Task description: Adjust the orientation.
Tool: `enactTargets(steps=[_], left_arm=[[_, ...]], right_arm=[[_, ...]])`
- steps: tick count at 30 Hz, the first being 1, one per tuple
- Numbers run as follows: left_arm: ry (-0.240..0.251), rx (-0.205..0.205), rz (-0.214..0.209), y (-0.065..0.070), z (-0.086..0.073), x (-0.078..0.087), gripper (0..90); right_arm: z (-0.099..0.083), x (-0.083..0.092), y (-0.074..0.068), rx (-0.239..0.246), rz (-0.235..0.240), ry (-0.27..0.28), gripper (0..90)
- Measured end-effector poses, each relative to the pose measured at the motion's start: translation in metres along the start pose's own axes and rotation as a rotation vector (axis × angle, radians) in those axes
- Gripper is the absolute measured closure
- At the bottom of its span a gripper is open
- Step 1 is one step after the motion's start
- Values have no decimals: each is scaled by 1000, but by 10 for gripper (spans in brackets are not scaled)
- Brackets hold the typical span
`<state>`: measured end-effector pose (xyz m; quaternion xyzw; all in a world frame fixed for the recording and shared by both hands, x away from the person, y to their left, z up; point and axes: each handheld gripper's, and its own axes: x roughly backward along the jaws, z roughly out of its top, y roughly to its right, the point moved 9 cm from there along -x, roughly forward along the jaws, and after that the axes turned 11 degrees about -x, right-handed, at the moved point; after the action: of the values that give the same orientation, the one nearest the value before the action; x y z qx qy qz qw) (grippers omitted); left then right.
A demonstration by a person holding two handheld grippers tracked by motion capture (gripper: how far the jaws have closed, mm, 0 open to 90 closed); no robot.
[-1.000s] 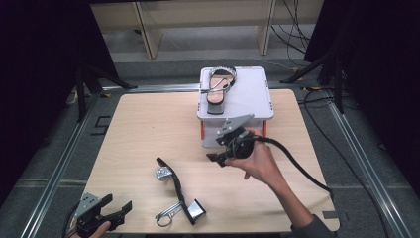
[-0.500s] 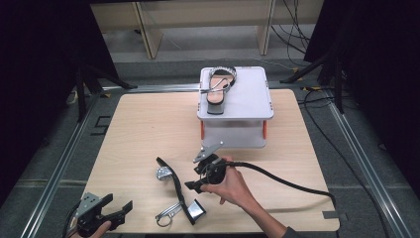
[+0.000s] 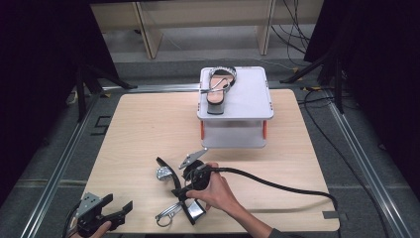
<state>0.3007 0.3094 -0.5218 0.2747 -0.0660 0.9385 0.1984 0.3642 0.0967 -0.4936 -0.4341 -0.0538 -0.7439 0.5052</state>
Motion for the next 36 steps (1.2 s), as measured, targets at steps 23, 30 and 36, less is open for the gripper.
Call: enactTargets(steps=[23, 30, 36], left_arm=[[10, 1, -7, 0, 0, 3, 187], [10, 6, -10, 0, 1, 2, 186], [9, 9, -8, 0, 0, 2, 187]], right_arm=[[-1, 13, 18, 29, -38, -57, 570], [-4, 27, 56, -58, -84, -6, 669], [-17, 26, 81, -194, 27, -12, 737]])
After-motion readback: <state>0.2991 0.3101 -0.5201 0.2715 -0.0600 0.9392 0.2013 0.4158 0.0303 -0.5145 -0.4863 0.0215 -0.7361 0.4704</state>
